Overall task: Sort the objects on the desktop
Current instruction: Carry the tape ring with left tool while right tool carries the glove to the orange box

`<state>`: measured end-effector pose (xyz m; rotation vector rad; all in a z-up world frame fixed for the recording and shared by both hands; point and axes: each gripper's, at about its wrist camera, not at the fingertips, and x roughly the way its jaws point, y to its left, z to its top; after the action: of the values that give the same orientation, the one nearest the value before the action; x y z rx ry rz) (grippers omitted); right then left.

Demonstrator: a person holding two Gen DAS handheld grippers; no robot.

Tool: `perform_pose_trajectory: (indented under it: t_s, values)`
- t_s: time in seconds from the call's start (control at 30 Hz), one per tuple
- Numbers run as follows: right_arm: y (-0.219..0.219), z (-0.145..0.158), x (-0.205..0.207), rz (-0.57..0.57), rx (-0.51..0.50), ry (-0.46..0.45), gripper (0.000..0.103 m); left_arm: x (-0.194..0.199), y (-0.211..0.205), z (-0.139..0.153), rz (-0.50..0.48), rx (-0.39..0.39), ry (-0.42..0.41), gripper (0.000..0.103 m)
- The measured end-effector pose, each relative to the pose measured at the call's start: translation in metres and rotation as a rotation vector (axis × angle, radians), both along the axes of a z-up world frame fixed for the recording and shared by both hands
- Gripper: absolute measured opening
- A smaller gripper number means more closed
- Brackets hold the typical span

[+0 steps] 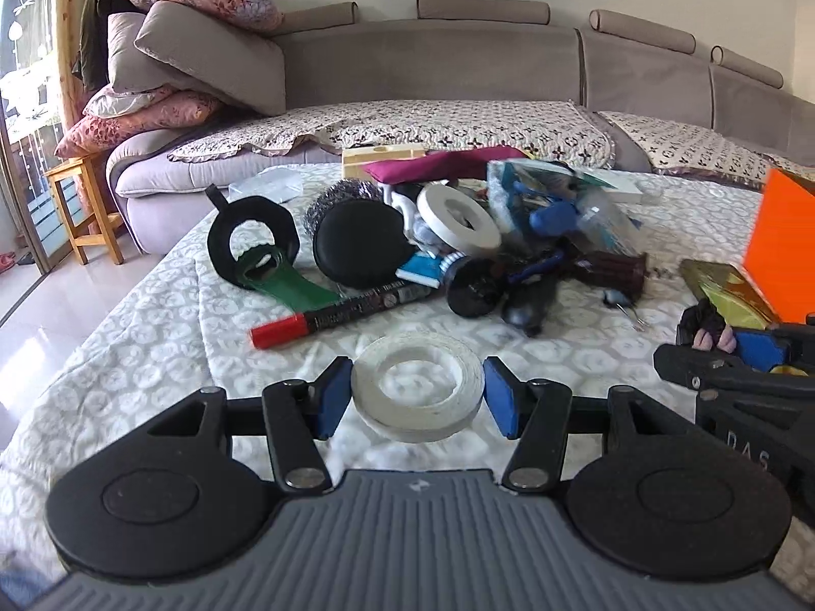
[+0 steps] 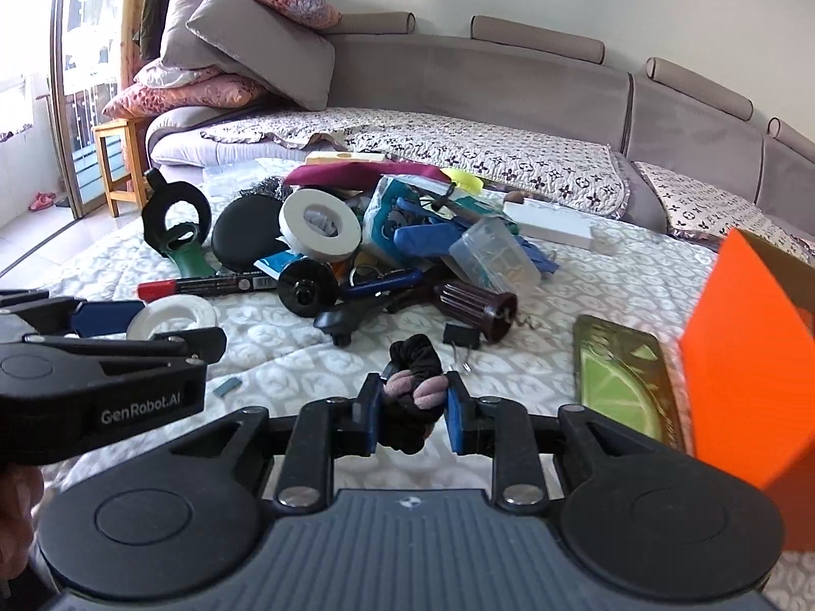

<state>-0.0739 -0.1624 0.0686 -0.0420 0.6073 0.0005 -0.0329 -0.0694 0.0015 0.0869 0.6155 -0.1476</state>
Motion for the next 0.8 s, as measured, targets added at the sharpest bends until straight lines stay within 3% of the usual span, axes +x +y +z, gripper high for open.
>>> perform_pose_trajectory:
  t_s: [0.33,0.8]
  values:
    - [-0.022,0.017,-0.047,-0.051,0.044,-0.071,0.024,-0.046,-0.041,0.018,-0.126,0.009,-0.025,0.055]
    - [-0.096,0.028,-0.121,-0.279,0.095,-0.176,0.024,-0.089,-0.114,0.043,-0.325,-0.009,-0.08,0.055]
